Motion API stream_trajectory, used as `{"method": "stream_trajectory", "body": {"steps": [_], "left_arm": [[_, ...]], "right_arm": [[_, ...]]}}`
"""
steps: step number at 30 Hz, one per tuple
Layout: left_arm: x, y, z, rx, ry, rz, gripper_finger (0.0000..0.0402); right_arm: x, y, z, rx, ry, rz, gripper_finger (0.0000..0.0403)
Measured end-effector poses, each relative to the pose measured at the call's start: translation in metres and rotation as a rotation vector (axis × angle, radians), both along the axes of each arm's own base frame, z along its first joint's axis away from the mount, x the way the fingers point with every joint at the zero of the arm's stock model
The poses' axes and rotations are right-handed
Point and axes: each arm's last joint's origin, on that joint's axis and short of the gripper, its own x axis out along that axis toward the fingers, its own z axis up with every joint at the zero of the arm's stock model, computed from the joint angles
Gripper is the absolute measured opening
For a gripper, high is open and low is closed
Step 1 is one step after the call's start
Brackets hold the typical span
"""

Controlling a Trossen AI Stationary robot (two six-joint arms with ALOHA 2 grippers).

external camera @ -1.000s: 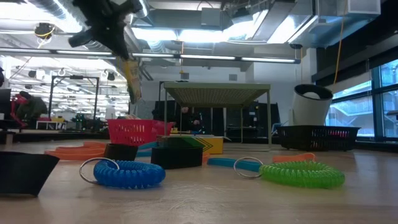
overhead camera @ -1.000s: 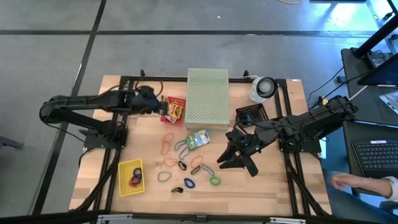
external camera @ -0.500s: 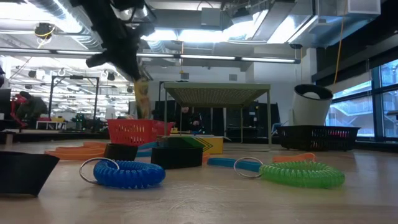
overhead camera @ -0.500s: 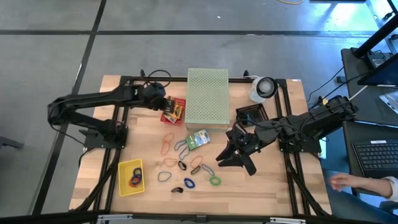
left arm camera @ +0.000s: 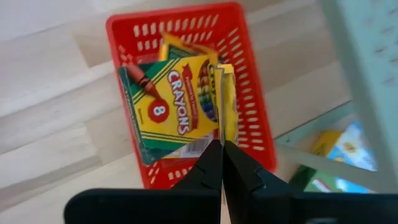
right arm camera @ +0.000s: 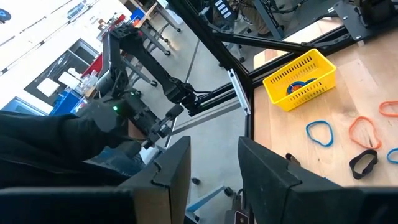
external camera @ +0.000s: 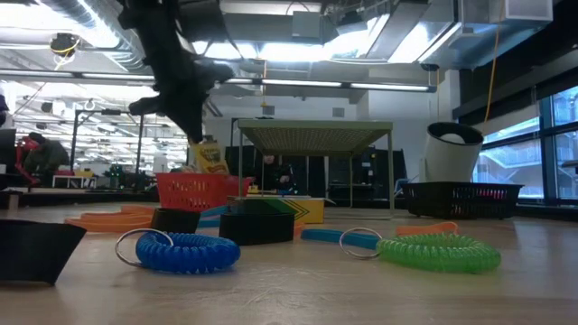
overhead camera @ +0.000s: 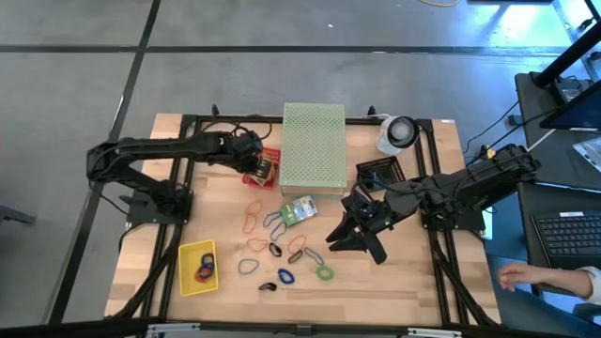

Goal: Pick & Place Office Desk Supplies
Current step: Put the crayola box into the orange bin

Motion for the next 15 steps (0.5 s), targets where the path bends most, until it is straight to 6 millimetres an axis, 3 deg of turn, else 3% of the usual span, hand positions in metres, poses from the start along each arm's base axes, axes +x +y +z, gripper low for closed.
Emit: {"method": "stream_trajectory", "body": {"steps": [7,15], "left_arm": [[0.001,0.001,-0.013,-0.018,0.105,-0.008,0.0001],[0.001,0.001,-0.011,0.022,0.110,-0.029,0.0022]], "right_arm": [[0.000,0.000,0.000,0.011,0.006,-0.003,0.0135],[0.000,0.000,0.000,0.016,0.009,-0.005,0.0135]]}}
